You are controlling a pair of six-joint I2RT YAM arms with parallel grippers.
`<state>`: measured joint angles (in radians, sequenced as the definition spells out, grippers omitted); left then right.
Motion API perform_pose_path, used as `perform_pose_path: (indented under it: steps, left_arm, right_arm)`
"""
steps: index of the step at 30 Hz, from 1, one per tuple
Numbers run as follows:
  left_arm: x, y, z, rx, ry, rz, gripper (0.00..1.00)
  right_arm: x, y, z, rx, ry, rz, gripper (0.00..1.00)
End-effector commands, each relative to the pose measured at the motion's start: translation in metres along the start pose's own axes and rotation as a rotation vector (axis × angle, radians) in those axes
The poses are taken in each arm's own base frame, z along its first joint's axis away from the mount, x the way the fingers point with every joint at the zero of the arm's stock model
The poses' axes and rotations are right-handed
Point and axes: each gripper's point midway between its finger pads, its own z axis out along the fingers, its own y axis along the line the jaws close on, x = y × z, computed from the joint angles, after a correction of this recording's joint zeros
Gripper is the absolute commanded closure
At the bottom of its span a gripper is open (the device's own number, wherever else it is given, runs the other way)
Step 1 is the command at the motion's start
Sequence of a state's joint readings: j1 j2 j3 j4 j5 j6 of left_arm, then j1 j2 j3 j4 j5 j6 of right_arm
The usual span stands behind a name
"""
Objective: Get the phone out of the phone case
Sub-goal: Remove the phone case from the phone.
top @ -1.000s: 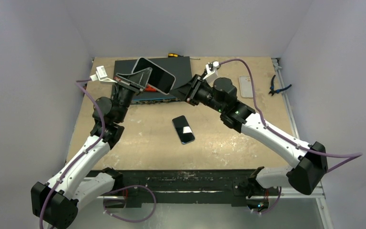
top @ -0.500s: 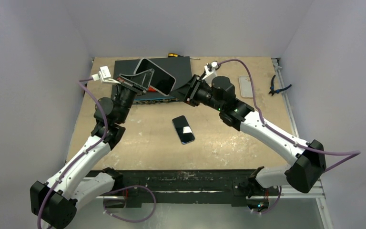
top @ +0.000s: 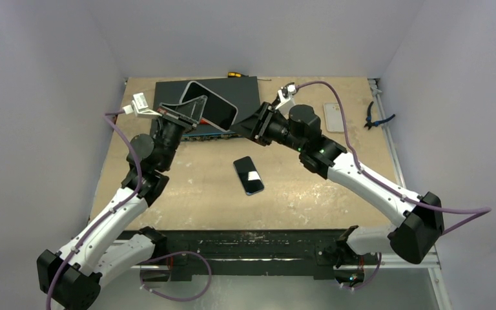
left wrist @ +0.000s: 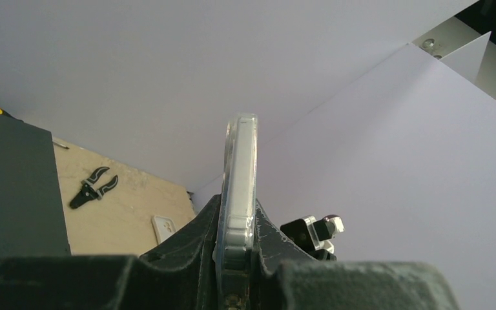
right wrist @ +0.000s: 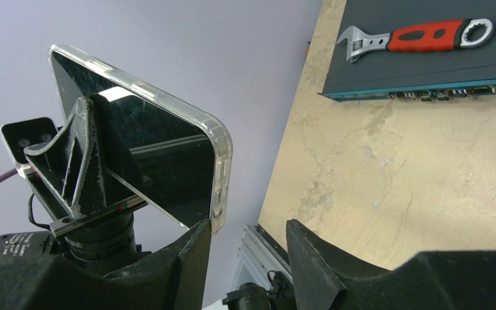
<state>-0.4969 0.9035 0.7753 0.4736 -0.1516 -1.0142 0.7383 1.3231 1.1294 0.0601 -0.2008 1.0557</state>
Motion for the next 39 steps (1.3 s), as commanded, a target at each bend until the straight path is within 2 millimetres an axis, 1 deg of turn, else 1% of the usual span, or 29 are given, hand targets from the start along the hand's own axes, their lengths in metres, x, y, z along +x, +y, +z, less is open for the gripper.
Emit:
perform_pose_path:
  steps: [1, 7, 11, 16, 23, 27, 28, 34, 39]
  left_arm:
    - [-0.028, -0.109, -0.024, 0.331, 0.004, -0.250, 1.00]
    - [-0.032, -0.112, -0.025, 0.337, -0.006, -0.251, 1.00]
    - [-0.033, -0.113, -0.027, 0.345, -0.008, -0.251, 1.00]
    - [-0.033, -0.114, -0.028, 0.350, -0.007, -0.251, 1.00]
    - [-0.031, -0.112, -0.027, 0.346, -0.005, -0.250, 1.00]
    - [-0.030, -0.112, -0.026, 0.343, -0.002, -0.250, 1.00]
    - [-0.030, -0.111, -0.026, 0.342, -0.003, -0.250, 1.00]
    - [-0.028, -0.110, -0.024, 0.341, 0.002, -0.255, 1.00]
    - [-0.029, -0.112, -0.024, 0.350, 0.000, -0.261, 1.00]
  right_arm:
    - [0.013, -0.035, 0.006, 0.098, 0.021, -0.007, 0.52]
    - [0.010, -0.046, 0.005, 0.130, 0.015, 0.011, 0.55]
    - [0.003, -0.054, 0.003, 0.148, -0.003, 0.020, 0.54]
    - [-0.006, -0.059, 0.001, 0.159, -0.021, 0.024, 0.54]
    - [-0.018, -0.061, -0.005, 0.162, -0.053, 0.023, 0.53]
    - [-0.025, -0.057, -0.009, 0.151, -0.071, 0.013, 0.53]
    - [-0.024, -0.060, -0.011, 0.166, -0.066, 0.015, 0.52]
    - [-0.027, -0.059, -0.015, 0.168, -0.073, 0.011, 0.52]
    - [-0.027, -0.070, -0.016, 0.191, -0.070, 0.017, 0.54]
